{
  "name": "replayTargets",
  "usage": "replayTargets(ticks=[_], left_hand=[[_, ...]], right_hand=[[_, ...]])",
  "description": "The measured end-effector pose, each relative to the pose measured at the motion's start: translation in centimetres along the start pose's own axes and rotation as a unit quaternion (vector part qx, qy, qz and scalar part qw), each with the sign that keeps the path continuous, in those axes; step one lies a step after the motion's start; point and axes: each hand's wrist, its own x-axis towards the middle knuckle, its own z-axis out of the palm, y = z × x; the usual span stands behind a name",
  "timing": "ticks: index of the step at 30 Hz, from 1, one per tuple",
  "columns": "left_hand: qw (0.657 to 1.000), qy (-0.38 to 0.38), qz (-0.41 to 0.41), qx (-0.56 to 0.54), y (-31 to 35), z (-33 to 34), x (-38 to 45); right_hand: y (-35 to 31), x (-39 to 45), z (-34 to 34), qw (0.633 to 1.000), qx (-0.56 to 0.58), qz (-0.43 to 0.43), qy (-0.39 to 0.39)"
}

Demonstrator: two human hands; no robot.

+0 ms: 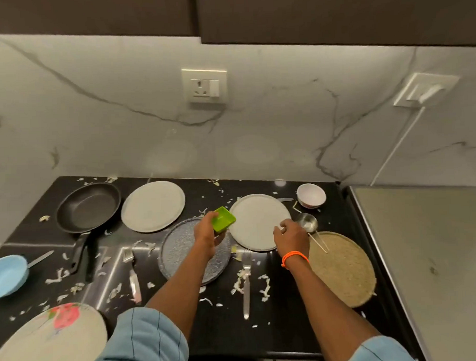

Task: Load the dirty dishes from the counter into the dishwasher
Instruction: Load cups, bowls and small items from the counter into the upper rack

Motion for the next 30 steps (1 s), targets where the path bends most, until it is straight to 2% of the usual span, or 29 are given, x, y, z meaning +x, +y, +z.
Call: replayTargets(ticks=[3,5,8,11,18,22,27,30], left_hand=[[0.993,-0.082,-0.062,-0.051,-2.2,3.9,-1.5],[0.984,-0.108,-0.091,-0.106,-3.7,6.3,-2.3],[0.968,-0.134,-0.108,-0.183,-5.3,9.0,-3.4],[0.959,-0.143,-0.116,-0.214,-6.2,10.9,-4.1],[0.959,-0.138,-0.106,-0.221,-6.6,12.3,-6.1],[0.969,-0.128,-0.075,-0.197,-6.4,12.5,-8.0],[0.976,-0.121,-0.065,-0.166,-6.6,13.4,-9.7],[0.981,-0.139,-0.074,-0.110,-7.3,14.1,-11.0]], right_hand=[[2.9,2.4,-2.2,0.997,-0.021,0.025,0.063],[5.0,3.8,-3.0,0.995,-0.058,0.045,0.072],[6.9,4.9,-3.4,0.988,-0.108,0.113,0.005],[8.2,5.6,-3.2,0.981,-0.104,0.147,-0.066],[9.0,6.5,-3.9,0.982,-0.009,0.140,-0.129],[9.4,6.3,-5.7,0.979,0.078,0.155,-0.103],[10.0,5.2,-10.0,0.967,0.211,0.127,-0.068],[11.2,3.9,-12.2,0.956,0.264,0.109,-0.071]])
